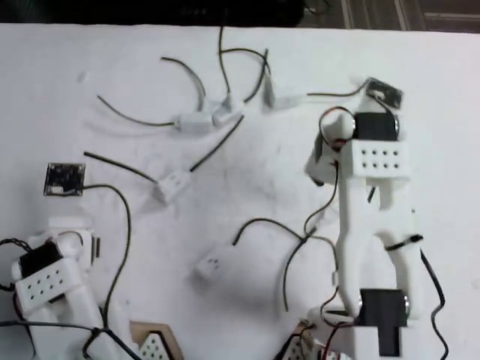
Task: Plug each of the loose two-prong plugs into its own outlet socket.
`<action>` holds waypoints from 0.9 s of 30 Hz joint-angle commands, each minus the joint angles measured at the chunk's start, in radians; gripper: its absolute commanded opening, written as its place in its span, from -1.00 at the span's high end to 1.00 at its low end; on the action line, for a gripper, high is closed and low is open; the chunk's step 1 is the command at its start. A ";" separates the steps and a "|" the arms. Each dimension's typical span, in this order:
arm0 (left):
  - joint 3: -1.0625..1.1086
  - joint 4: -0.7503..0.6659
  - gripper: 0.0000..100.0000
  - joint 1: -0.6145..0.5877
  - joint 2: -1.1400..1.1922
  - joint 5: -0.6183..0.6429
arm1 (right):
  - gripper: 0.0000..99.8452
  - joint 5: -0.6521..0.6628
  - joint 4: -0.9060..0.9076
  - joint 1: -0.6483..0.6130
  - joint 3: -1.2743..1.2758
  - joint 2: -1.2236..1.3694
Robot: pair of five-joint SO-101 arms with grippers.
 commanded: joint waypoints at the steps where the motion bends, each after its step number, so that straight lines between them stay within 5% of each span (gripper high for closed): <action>1: 0.000 -0.012 0.69 -0.001 -0.021 -0.006 | 0.52 0.451 0.007 0.056 -0.005 -0.067; 8: 0.000 -0.012 0.69 -0.001 -0.021 -0.006 | 0.52 1.277 0.008 0.107 0.146 -0.088; 17: 0.000 -0.012 0.69 -0.001 -0.021 -0.006 | 0.52 1.973 -0.131 0.122 0.382 -0.143; 20: 0.000 -0.012 0.69 -0.001 -0.021 -0.006 | 0.52 2.096 -0.295 0.127 0.416 -0.125; 27: 0.000 -0.012 0.69 -0.001 -0.021 -0.006 | 0.51 2.101 -0.452 0.088 0.440 0.013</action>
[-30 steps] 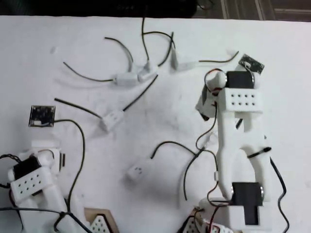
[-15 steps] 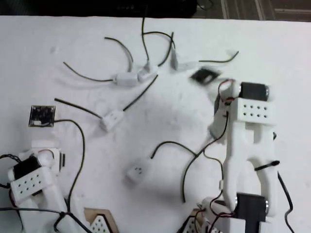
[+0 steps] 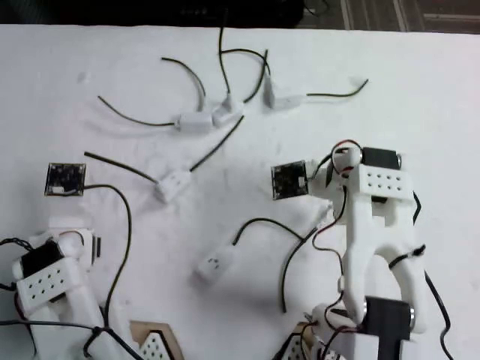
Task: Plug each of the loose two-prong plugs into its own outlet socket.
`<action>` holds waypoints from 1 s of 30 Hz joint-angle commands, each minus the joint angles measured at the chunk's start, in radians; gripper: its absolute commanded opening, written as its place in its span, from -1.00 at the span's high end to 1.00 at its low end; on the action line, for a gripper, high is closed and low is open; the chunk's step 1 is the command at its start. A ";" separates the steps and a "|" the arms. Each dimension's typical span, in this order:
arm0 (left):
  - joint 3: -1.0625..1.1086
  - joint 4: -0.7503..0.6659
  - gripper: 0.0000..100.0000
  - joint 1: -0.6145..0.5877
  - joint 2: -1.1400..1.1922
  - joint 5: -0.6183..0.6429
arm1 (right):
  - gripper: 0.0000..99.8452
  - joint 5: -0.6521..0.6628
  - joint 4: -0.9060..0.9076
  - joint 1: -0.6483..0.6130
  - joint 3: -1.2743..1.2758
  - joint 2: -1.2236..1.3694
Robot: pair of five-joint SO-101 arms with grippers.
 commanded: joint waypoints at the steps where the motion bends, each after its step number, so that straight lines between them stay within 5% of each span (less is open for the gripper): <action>1: 0.000 -0.012 0.69 -0.001 -0.021 -0.006 | 0.52 0.012 -0.041 -0.024 -0.009 0.058; 11: 0.000 -0.012 0.69 -0.001 -0.021 -0.006 | 0.52 0.014 -0.030 -0.031 -0.150 0.286; 19: 0.000 -0.012 0.69 -0.001 -0.021 -0.006 | 0.51 0.014 0.262 -0.030 -0.304 0.295; 30: 0.000 -0.012 0.69 -0.001 -0.021 -0.006 | 0.52 0.094 0.209 -0.036 -0.321 0.460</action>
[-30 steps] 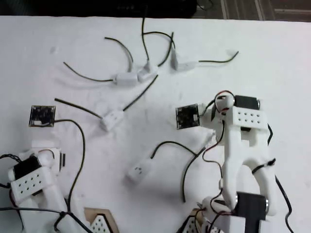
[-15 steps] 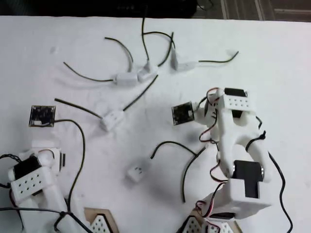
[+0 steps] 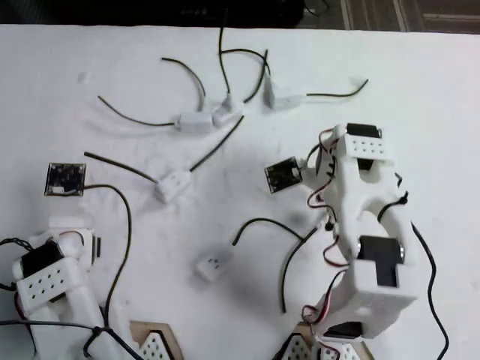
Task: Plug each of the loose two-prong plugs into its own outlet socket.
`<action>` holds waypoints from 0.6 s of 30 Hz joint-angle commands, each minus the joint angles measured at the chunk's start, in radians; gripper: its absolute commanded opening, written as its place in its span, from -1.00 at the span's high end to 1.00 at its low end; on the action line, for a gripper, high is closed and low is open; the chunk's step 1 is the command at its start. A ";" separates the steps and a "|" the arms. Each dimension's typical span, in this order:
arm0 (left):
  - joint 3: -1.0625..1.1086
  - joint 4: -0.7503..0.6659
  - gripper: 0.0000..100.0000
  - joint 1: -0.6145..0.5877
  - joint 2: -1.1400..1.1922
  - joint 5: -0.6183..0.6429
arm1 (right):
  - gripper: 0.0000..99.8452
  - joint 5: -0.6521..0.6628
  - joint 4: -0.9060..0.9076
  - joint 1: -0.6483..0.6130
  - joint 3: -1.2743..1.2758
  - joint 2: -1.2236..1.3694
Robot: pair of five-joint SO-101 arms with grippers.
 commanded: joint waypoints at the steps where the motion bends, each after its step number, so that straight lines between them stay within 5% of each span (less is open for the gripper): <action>1: 0.000 -0.012 0.69 -0.001 -0.021 -0.006 | 0.52 0.012 -0.031 -0.004 -0.054 0.054; 10: 0.000 -0.012 0.69 -0.001 -0.021 -0.006 | 0.54 0.011 -0.042 0.111 -0.121 0.177; 16: 0.000 -0.012 0.69 -0.001 -0.021 -0.006 | 0.97 0.011 -0.035 0.151 -0.112 0.180; 18: 0.000 -0.012 0.69 -0.001 -0.021 -0.006 | 0.95 0.011 -0.018 0.153 -0.097 0.179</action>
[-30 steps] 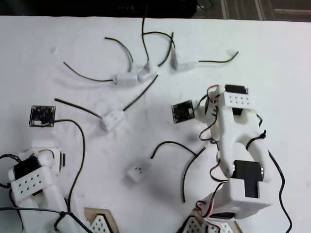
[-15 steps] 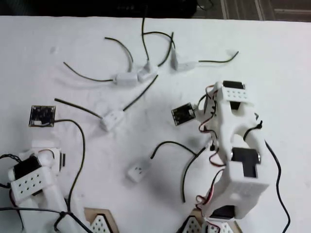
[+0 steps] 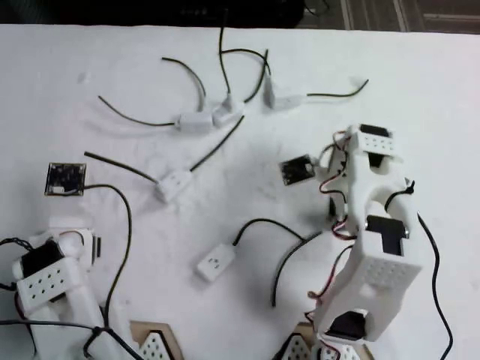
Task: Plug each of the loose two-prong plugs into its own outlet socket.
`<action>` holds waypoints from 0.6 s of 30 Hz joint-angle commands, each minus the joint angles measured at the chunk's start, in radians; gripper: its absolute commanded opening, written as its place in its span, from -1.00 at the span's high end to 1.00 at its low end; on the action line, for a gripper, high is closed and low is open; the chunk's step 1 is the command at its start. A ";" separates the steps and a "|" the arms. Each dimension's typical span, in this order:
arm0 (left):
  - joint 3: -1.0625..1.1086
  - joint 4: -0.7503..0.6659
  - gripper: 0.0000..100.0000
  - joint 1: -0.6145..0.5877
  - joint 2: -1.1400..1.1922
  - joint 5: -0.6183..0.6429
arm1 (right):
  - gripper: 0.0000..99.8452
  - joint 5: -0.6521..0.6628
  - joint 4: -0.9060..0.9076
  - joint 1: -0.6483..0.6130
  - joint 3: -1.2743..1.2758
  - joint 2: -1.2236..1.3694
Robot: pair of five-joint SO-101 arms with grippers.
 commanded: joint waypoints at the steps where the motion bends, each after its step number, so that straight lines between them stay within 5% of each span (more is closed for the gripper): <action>1: 0.000 -0.012 0.69 -0.001 -0.021 -0.006 | 0.96 0.006 0.027 0.021 0.005 -0.007; 8: 0.000 -0.012 0.69 -0.001 -0.021 -0.006 | 0.97 -0.078 0.101 0.012 -0.006 -0.079; 18: 0.000 -0.012 0.69 -0.001 -0.021 -0.006 | 0.97 -0.273 0.108 0.010 0.181 -0.512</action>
